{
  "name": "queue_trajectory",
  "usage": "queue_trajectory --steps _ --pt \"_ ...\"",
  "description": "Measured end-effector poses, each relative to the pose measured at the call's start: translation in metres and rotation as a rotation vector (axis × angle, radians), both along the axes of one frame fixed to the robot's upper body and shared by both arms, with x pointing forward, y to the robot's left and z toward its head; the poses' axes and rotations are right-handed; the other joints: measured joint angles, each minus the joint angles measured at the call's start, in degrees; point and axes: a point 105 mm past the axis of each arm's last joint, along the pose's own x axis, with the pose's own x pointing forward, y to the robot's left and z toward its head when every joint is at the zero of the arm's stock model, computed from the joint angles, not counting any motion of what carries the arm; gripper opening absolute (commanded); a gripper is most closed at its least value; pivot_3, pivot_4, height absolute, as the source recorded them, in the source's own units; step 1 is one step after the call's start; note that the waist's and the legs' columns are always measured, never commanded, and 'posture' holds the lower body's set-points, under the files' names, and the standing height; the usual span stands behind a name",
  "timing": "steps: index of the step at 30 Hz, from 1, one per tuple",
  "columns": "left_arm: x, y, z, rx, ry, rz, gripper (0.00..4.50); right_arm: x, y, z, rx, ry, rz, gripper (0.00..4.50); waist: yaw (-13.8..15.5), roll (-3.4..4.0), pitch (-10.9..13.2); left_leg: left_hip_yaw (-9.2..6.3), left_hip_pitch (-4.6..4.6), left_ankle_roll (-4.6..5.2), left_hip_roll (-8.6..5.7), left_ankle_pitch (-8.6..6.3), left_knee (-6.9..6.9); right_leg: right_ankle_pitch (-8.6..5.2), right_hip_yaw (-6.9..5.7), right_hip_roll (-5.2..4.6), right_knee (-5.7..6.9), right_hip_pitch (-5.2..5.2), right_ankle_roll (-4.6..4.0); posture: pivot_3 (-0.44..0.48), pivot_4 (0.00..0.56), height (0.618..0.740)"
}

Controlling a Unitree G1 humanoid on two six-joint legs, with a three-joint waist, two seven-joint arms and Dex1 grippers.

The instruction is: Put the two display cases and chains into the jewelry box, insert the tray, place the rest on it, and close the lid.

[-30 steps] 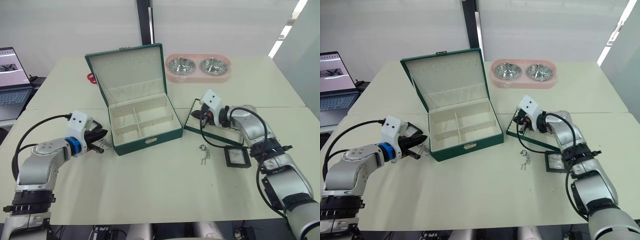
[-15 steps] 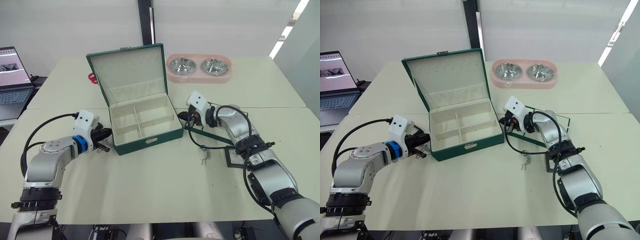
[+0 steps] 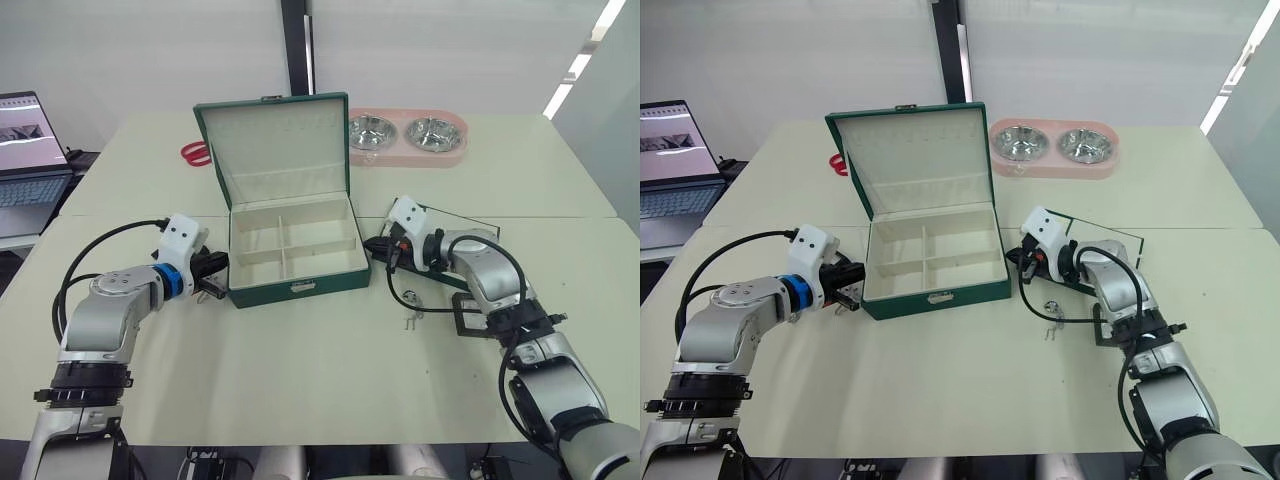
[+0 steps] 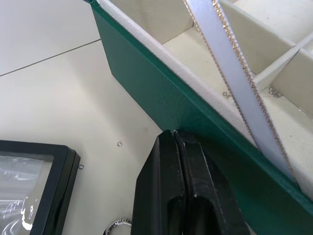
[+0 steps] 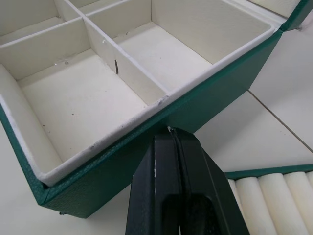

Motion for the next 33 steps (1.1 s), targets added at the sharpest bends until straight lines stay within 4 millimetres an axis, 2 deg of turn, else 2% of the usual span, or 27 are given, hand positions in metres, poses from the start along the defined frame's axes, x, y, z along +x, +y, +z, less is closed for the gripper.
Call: queue_trajectory --steps 14,33 --pt "0.0 -0.011 -0.003 0.009 0.029 -0.072 0.0 -0.022 -0.009 -0.005 -0.006 0.023 -0.039 0.04 0.0 0.0 0.0 0.0 0.01 0.0 -0.01 0.0 0.0 0.0 0.01 0.0 0.0 0.0 0.0 0.0 0.15 0.74" --pt "0.002 -0.023 -0.005 0.012 0.043 -0.128 0.0 -0.036 -0.017 -0.005 -0.048 0.039 -0.052 0.04 0.4 -0.01 0.0 -0.03 0.01 0.01 -0.04 0.0 0.01 0.0 0.0 0.0 0.0 0.03 0.0 0.0 0.15 0.74"
